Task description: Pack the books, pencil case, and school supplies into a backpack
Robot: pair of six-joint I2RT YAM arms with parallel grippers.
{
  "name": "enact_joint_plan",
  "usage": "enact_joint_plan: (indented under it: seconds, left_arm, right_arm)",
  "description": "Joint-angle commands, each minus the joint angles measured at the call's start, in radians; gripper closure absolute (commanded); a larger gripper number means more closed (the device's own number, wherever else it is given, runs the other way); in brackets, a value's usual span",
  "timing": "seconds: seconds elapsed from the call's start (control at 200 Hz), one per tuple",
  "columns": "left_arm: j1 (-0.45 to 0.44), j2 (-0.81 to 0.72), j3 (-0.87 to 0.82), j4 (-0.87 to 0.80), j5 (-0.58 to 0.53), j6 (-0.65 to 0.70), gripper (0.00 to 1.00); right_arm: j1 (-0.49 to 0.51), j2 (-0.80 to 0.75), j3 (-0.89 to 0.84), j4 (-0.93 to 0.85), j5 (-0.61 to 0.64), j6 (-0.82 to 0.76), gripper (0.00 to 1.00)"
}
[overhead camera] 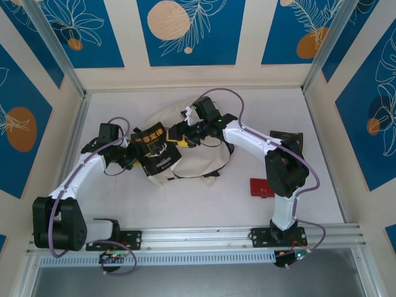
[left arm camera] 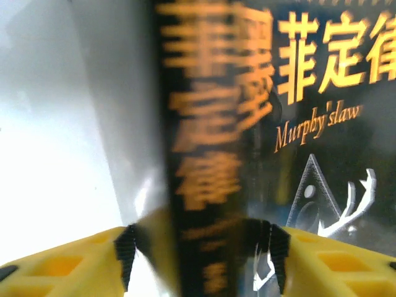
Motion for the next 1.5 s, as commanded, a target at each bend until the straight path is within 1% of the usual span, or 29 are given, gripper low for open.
enact_joint_plan:
  seconds: [0.0,0.09,0.14,0.24,0.31,0.375,0.49,0.615,0.68,0.765,0.86,0.975,1.04,1.11,1.2,1.27,1.325,1.41,1.495]
  left_arm:
    - [0.007,0.006,-0.006,0.009,-0.029,0.013,0.51]
    - [0.007,0.002,0.007,-0.031,-0.095,0.013,0.63]
    - [0.008,0.001,0.015,-0.058,-0.134,0.016,0.66]
    - [0.007,-0.006,0.017,-0.071,-0.152,0.015,0.77]
    - [0.008,-0.017,0.026,-0.091,-0.162,0.013,0.84]
    - [0.008,-0.038,0.051,-0.129,-0.187,0.018,0.87]
    - [0.007,-0.104,0.114,-0.223,-0.273,0.034,0.91]
    - [0.008,-0.180,0.191,-0.305,-0.341,0.046,0.92]
    - [0.008,-0.219,0.217,-0.313,-0.359,0.041,0.93]
    - [0.007,-0.293,0.195,-0.202,-0.319,0.003,0.93]
    - [0.007,-0.342,0.160,-0.042,-0.243,-0.071,0.95]
    - [0.007,-0.345,0.122,0.184,-0.131,-0.198,0.96]
    - [0.003,-0.336,0.102,0.310,-0.097,-0.275,0.96]
    - [-0.007,-0.318,0.074,0.438,-0.076,-0.351,0.95]
    - [-0.042,-0.295,0.032,0.590,-0.081,-0.441,0.95]
    - [-0.082,-0.275,0.014,0.672,-0.108,-0.481,0.95]
    - [-0.122,-0.261,0.013,0.709,-0.143,-0.490,0.95]
    - [-0.210,-0.241,0.005,0.761,-0.209,-0.473,0.94]
    - [-0.260,-0.215,0.014,0.774,-0.226,-0.451,0.94]
  right_arm:
    - [0.000,-0.028,-0.022,-0.041,0.055,-0.017,0.35]
    - [-0.004,-0.049,-0.028,-0.069,0.103,-0.032,0.30]
    - [-0.007,-0.061,-0.034,-0.084,0.128,-0.039,0.26]
    - [-0.012,-0.086,-0.051,-0.100,0.177,-0.048,0.21]
    - [-0.015,-0.103,-0.063,-0.108,0.200,-0.052,0.21]
    - [-0.016,-0.118,-0.074,-0.115,0.224,-0.056,0.21]
    - [-0.018,-0.156,-0.100,-0.122,0.268,-0.063,0.20]
    - [-0.027,-0.206,-0.142,-0.107,0.300,-0.053,0.20]
    - [-0.038,-0.239,-0.180,-0.078,0.306,-0.032,0.20]
    - [-0.058,-0.286,-0.228,-0.040,0.306,0.002,0.20]
    - [-0.091,-0.350,-0.307,0.043,0.285,0.056,0.19]
    - [-0.121,-0.422,-0.387,0.145,0.239,0.119,0.18]
    - [-0.133,-0.464,-0.438,0.202,0.210,0.160,0.17]
    - [-0.146,-0.508,-0.510,0.305,0.188,0.226,0.16]
    - [-0.152,-0.561,-0.628,0.508,0.177,0.330,0.12]
    - [-0.151,-0.574,-0.681,0.630,0.165,0.400,0.10]
    - [-0.148,-0.570,-0.705,0.711,0.150,0.452,0.08]
    - [-0.134,-0.557,-0.730,0.835,0.141,0.524,0.04]
    - [-0.114,-0.533,-0.744,0.918,0.145,0.600,0.00]
